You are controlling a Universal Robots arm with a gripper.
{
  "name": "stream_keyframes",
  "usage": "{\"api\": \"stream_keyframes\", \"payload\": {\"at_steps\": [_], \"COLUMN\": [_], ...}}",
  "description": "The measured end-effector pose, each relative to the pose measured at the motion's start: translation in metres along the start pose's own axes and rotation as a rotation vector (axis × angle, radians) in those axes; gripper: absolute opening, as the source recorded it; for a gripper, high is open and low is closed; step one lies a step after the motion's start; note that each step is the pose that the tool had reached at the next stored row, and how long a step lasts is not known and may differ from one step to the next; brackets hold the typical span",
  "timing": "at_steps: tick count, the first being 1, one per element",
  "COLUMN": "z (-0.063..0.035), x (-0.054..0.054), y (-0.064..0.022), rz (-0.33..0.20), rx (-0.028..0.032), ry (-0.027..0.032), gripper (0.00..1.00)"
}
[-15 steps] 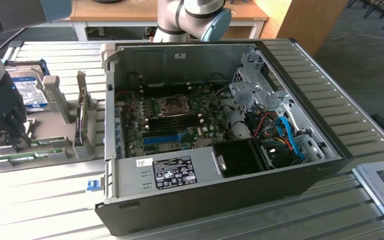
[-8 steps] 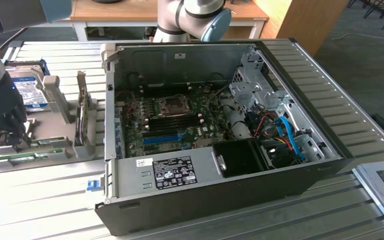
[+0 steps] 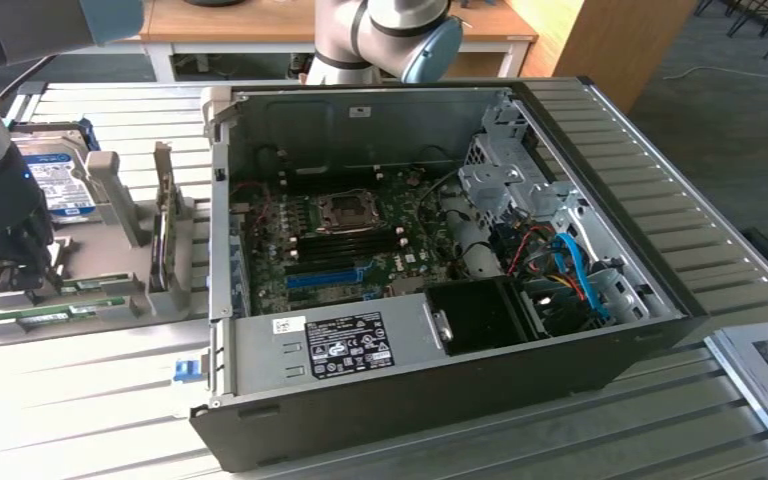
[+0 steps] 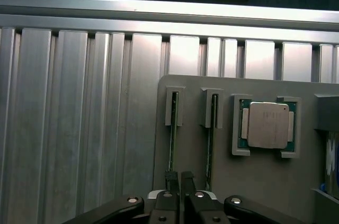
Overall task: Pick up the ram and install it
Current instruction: 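Pick up the ram and move it above insertion slot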
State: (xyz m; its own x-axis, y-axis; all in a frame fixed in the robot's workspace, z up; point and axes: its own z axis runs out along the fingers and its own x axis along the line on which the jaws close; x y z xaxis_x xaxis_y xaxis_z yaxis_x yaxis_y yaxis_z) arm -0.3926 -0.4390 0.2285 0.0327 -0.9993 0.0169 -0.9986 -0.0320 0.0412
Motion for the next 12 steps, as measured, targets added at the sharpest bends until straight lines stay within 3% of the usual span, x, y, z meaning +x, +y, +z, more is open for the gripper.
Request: {"api": "stream_keyframes", "payload": {"at_steps": [1, 3, 5, 6, 12], "z": [0.0000, 0.0000, 0.0000, 0.0000, -0.0002], "x": [0.0000, 0.0000, 0.0000, 0.0000, 0.0001], "y": [0.0000, 0.0000, 0.0000, 0.0000, -0.0050], "rz": [0.000, 0.000, 0.000, 0.000, -0.003], "rx": [0.0000, 0.0000, 0.0000, 0.0000, -0.0001], "ry": [0.0000, 0.0000, 0.0000, 0.0000, 0.0001], "gripper": [0.17, 0.28, 0.28, 0.35, 0.35]}}
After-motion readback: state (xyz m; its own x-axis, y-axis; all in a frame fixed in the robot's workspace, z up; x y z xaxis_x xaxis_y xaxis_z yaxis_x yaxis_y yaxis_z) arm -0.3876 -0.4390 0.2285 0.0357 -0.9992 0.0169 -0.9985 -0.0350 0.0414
